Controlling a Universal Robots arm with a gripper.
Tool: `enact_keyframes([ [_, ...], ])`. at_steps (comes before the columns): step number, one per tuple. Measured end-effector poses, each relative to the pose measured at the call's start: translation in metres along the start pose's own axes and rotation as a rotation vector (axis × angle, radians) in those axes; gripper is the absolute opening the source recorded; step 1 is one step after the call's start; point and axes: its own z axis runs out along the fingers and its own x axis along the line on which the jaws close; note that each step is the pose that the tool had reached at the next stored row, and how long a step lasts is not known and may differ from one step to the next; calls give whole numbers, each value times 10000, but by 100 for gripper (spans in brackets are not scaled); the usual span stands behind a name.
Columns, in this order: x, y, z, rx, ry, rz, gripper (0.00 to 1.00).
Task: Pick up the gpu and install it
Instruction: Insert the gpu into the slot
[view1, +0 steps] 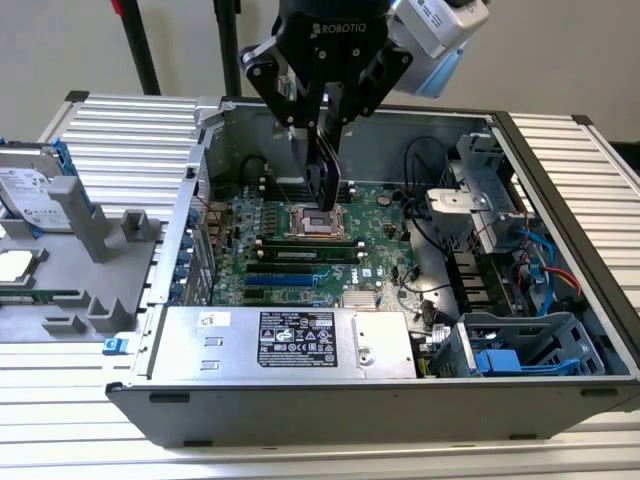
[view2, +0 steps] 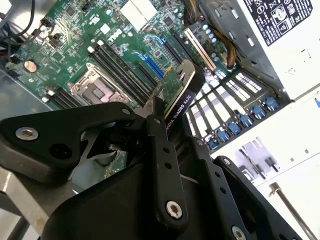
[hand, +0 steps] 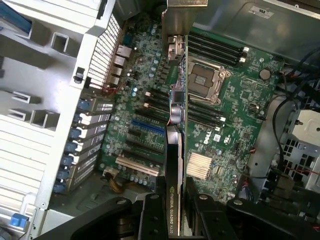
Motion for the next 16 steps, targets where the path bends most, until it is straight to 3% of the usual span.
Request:
enact_keyframes([
  [16, 0, 1, 0, 9, -6, -957, 0],
])
